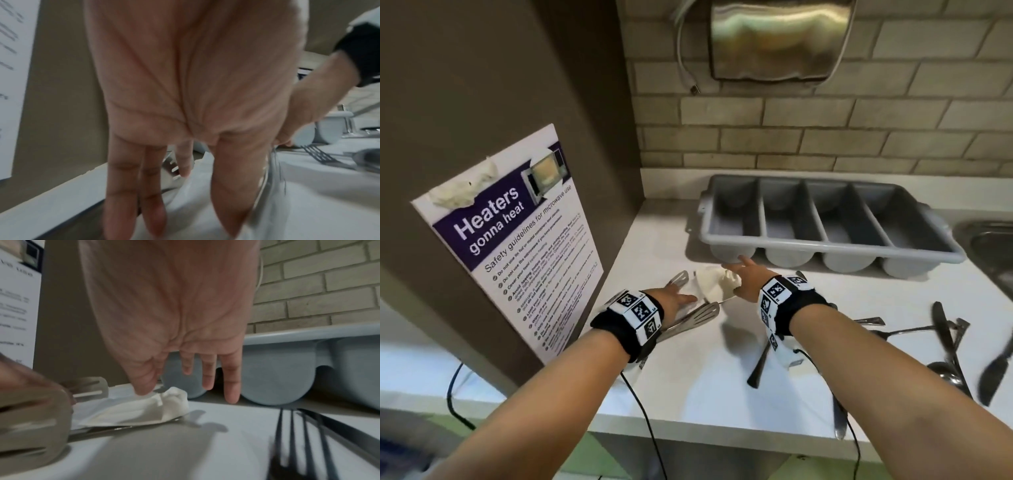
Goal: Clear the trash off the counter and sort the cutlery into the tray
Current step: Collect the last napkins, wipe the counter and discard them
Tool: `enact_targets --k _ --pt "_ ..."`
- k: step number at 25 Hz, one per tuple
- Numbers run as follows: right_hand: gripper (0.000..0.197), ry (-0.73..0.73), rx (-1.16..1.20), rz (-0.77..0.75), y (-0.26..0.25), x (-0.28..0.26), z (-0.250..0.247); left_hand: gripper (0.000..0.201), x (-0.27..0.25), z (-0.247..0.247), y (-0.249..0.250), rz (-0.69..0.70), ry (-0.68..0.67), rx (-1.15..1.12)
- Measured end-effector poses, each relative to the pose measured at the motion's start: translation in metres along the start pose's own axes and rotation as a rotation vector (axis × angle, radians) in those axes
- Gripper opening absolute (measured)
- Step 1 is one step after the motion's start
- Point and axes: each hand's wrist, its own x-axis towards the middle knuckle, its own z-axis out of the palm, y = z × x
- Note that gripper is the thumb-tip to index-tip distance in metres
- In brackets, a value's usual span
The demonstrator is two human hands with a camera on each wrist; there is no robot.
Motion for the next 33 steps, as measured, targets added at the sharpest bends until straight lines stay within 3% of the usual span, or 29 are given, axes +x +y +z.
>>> enact_targets --k 3,6,10,15,18,22,27,31,33 --pt "0.07 -0.039 -0.06 0.011 -0.006 0.014 0.009 0.057 0.006 -0.001 -0.001 0.002 -0.028 0.02" --pt "0.051 -0.027 -0.027 0.092 -0.01 0.022 0.02 0.048 0.012 0.001 0.004 -0.021 0.02 0.036" --pt "0.035 0.032 0.019 0.133 -0.012 0.025 0.021 0.04 0.016 0.006 0.005 -0.118 0.132 -0.155" --pt "0.033 0.086 0.105 0.172 -0.004 0.036 0.025 0.022 0.021 0.01 0.004 -0.239 0.196 -0.554" --pt "0.033 0.111 0.138 0.217 -0.003 0.035 0.027 0.009 0.02 0.009 0.002 -0.218 0.249 -0.606" --pt "0.035 0.134 0.244 0.272 0.0 0.03 0.024 0.017 0.012 0.007 0.002 -0.223 0.28 -0.72" --pt "0.041 0.173 0.35 0.23 0.009 0.011 0.017 0.019 0.009 0.005 -0.001 -0.202 0.375 -0.721" --pt "0.042 0.263 0.431 0.165 0.013 -0.014 0.006 0.016 0.004 -0.004 -0.003 -0.1 0.493 -0.732" --pt "0.042 0.324 0.484 0.146 0.013 -0.026 0.001 0.028 0.001 -0.013 -0.004 -0.051 0.559 -0.782"
